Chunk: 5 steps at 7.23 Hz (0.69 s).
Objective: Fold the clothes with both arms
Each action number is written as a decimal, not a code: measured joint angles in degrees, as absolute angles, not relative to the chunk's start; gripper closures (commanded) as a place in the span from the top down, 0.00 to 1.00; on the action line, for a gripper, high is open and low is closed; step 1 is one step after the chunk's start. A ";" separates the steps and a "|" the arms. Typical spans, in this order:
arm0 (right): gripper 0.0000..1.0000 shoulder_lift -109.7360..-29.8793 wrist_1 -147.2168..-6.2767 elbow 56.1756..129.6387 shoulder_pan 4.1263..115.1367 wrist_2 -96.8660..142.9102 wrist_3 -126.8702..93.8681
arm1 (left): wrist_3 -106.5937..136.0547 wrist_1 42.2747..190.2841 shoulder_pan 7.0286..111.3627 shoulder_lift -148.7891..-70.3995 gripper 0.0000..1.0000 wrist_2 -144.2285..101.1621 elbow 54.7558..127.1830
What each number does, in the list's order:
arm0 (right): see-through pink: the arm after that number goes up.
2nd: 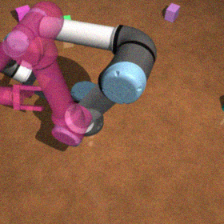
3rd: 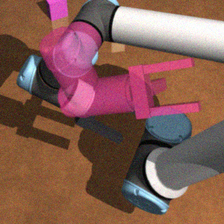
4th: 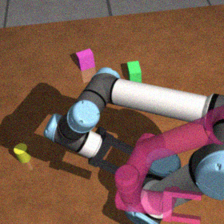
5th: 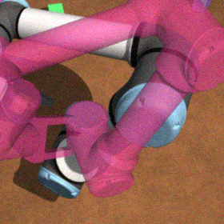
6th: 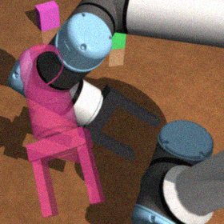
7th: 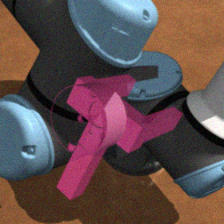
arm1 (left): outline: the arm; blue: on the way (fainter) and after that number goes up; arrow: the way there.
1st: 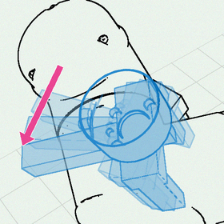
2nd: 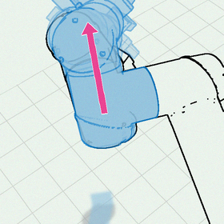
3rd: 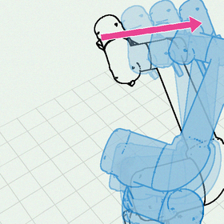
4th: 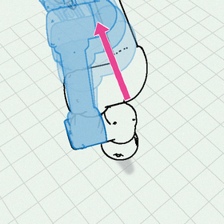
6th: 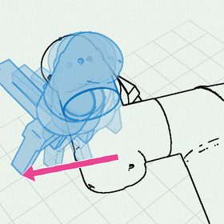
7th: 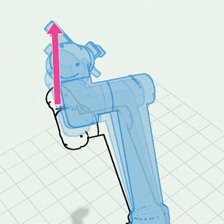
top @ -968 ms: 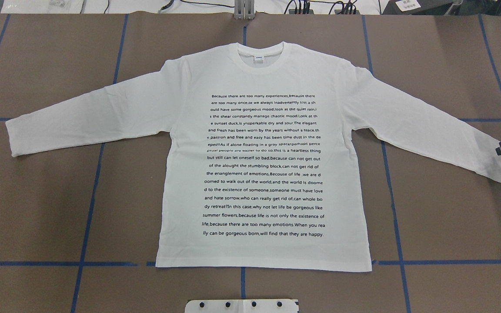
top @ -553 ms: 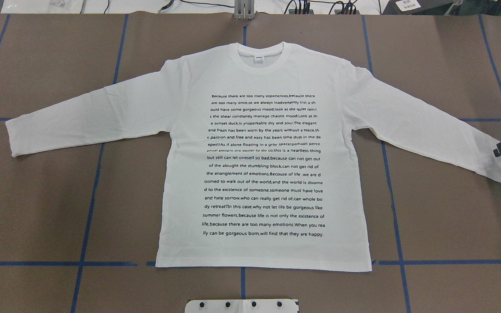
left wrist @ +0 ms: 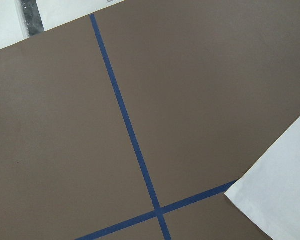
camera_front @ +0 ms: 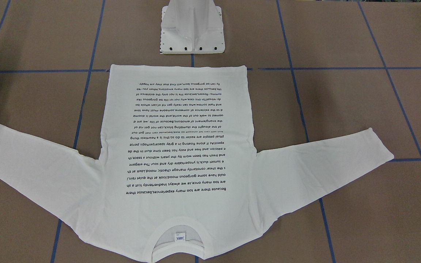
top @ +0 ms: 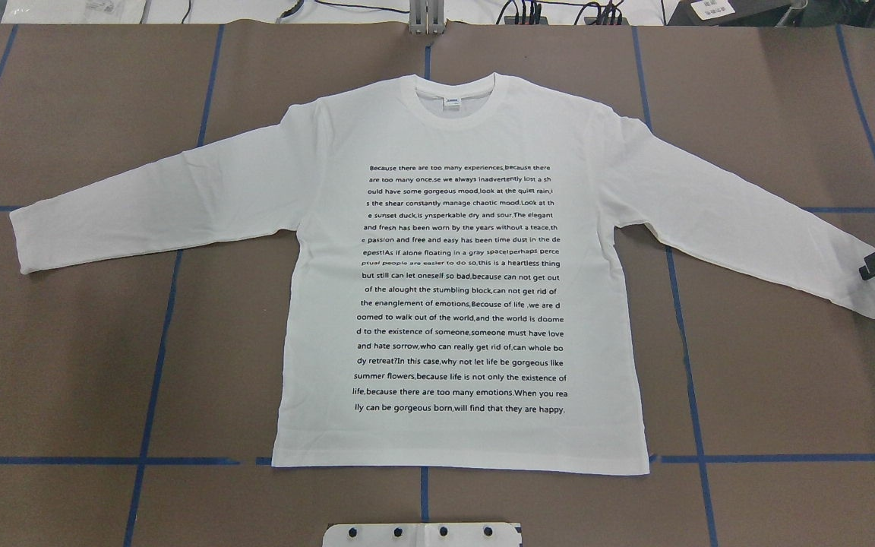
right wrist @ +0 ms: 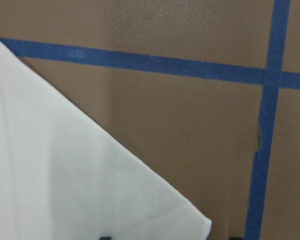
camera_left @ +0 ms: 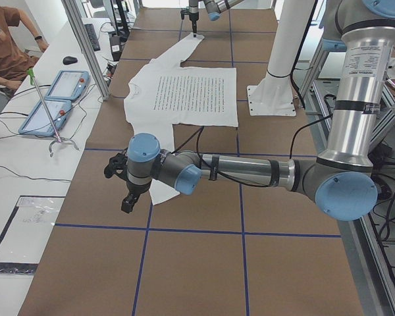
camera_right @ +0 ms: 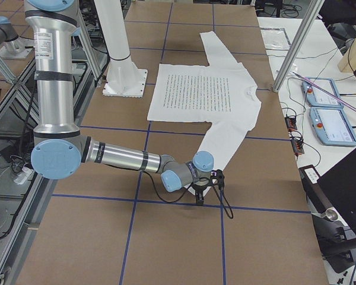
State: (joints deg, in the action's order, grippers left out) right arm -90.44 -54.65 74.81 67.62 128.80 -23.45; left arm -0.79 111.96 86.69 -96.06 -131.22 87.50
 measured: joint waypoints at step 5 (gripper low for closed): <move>0.17 -90.14 -54.62 76.14 67.80 132.54 -23.29 | -0.65 111.92 86.66 -96.52 1.00 -131.14 87.62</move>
